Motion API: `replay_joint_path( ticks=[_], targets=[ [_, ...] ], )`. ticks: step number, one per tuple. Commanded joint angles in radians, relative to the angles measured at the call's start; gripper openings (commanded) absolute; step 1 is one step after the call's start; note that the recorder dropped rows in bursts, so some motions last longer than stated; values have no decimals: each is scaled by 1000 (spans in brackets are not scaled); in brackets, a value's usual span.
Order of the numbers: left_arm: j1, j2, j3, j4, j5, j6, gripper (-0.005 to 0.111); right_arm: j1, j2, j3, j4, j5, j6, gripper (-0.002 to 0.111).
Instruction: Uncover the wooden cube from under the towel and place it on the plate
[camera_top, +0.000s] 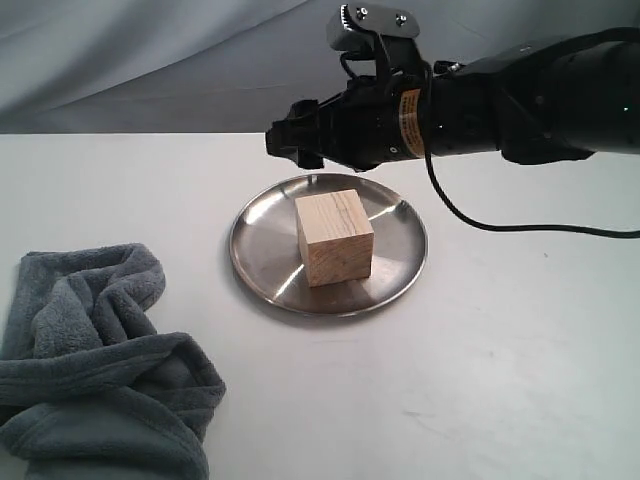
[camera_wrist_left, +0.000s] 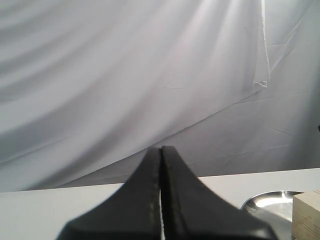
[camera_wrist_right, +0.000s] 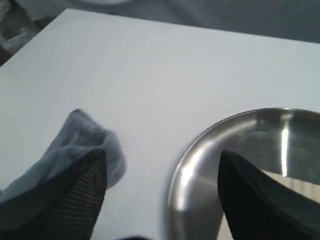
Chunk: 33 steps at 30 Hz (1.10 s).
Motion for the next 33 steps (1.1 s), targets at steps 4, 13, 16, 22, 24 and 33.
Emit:
replay_joint_path(
  ticks=[4,13,16,22,24,33],
  targets=[
    [2,-3,3,-1,-8,-5,0,-18,-5,-5,-19,-303,-184,54],
    [2,-3,3,-1,-8,-5,0,7,-8,-5,-19,28,-953,34],
    [2,-3,3,-1,-8,-5,0,39,-8,-5,-19,358,-1090,33],
    [2,-3,3,-1,-8,-5,0,50,-8,-5,-19,912,-1121,14],
    [2,-3,3,-1,-8,-5,0,46,-8,-5,22,1023,-1123,6],
    [2,-3,3,-1,-8,-5,0,-48,-8,-5,684,1130,-1542,0]
  ],
)
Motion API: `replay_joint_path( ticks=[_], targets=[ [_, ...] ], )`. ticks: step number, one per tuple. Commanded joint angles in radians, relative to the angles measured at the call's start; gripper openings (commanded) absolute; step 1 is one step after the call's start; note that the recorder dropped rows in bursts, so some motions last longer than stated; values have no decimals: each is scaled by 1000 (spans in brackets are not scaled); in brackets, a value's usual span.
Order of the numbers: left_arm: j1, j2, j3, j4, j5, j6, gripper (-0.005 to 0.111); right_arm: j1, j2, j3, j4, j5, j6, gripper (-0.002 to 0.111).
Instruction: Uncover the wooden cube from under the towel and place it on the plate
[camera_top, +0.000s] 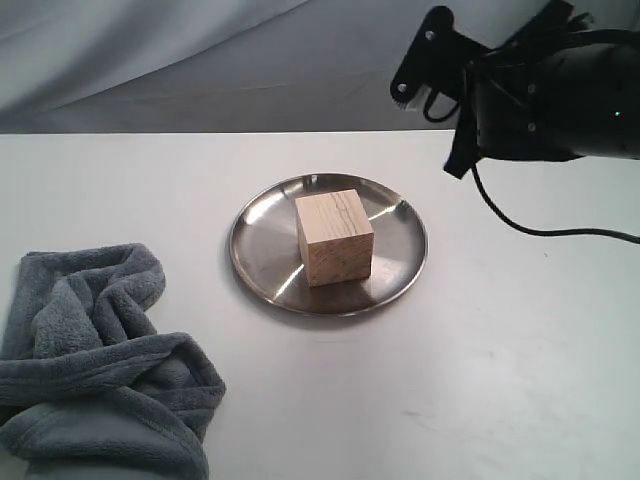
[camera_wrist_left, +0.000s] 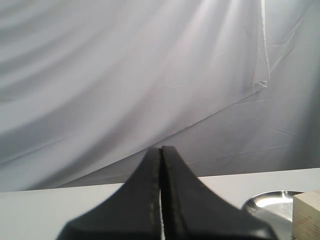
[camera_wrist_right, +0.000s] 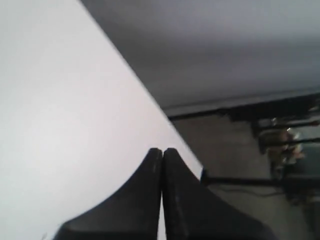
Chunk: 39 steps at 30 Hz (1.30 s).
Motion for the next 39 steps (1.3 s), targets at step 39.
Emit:
replay_joint_path(
  ticks=[39],
  targets=[
    [2,-3,3,-1,-8,-5,0,-595,-696,276,1363,49,-495,0]
  ],
)
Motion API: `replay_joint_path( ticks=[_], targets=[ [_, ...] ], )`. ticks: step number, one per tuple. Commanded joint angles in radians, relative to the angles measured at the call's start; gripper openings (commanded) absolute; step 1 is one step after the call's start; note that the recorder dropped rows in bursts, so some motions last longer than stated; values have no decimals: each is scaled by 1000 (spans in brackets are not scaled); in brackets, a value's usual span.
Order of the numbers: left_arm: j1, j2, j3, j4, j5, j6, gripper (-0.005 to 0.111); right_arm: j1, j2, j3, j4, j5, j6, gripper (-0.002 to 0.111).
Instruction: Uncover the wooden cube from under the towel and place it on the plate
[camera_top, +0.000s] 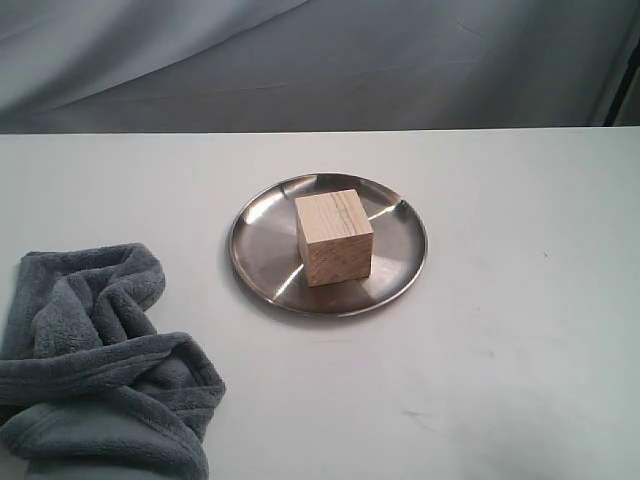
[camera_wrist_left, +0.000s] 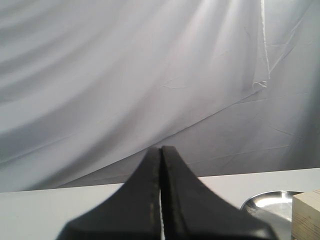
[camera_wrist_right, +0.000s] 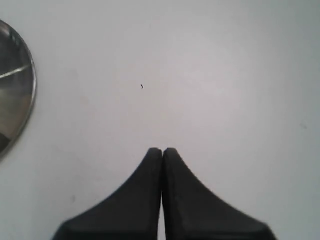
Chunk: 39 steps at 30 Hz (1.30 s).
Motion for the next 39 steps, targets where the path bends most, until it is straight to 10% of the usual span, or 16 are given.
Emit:
replay_joint_path(
  ticks=[1,23,30,39],
  targets=[
    [2,-3,3,-1,-8,-5,0,-7,-171,57,8,-48,-7,0],
    [2,-3,3,-1,-8,-5,0,-7,-1204,269,-34,-96,-21,0],
    [2,-3,3,-1,-12,-5,0,-10,-1214,248,-52,-27,-13,0],
    [2,-3,3,-1,-12,-5,0,-10,-1214,472,-91,-363,-12,0]
  ],
)
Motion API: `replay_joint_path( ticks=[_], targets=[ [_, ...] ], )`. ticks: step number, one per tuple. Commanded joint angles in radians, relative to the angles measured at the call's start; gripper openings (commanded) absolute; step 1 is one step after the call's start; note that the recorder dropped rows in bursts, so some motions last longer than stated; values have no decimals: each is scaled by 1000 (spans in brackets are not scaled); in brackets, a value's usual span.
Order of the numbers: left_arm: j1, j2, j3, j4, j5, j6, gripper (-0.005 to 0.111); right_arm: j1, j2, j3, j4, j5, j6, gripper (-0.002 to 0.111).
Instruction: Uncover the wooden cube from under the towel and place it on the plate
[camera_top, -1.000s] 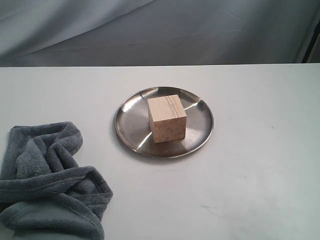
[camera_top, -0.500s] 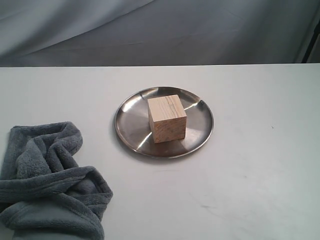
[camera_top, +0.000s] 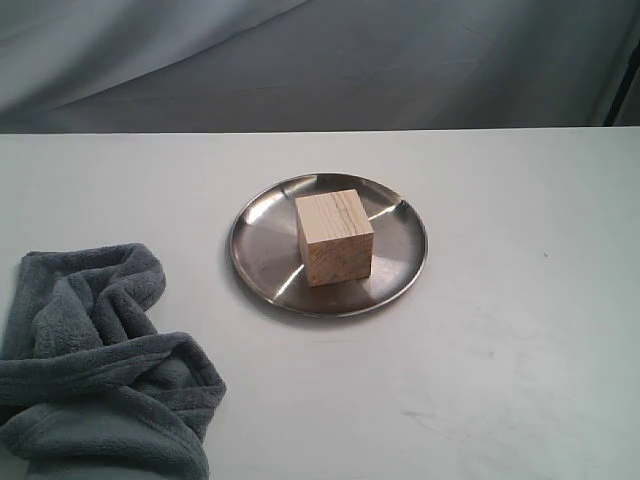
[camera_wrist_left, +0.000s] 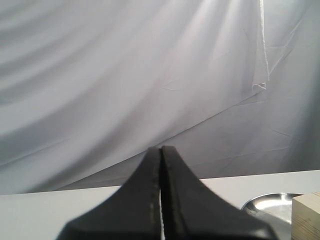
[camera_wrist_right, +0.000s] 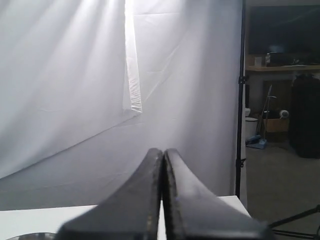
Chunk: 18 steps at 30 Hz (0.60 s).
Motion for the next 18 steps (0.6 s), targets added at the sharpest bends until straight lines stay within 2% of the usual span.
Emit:
replay_joint_path(
  ticks=[1,5,14,16,18],
  targets=[
    [2,-3,3,-1,-5,-5,0,-10,-1,141,-81,-120,0,0],
    [2,-3,3,-1,-5,-5,0,-10,-1,274,-126,-166,0,0],
    [2,-3,3,-1,-5,-5,0,-10,-1,587,-126,-482,0,0],
    [2,-3,3,-1,-5,-5,0,-10,-1,622,-126,-491,0,0],
    [2,-3,3,-1,-5,-5,0,-10,-1,622,-114,-387,0,0]
  ],
)
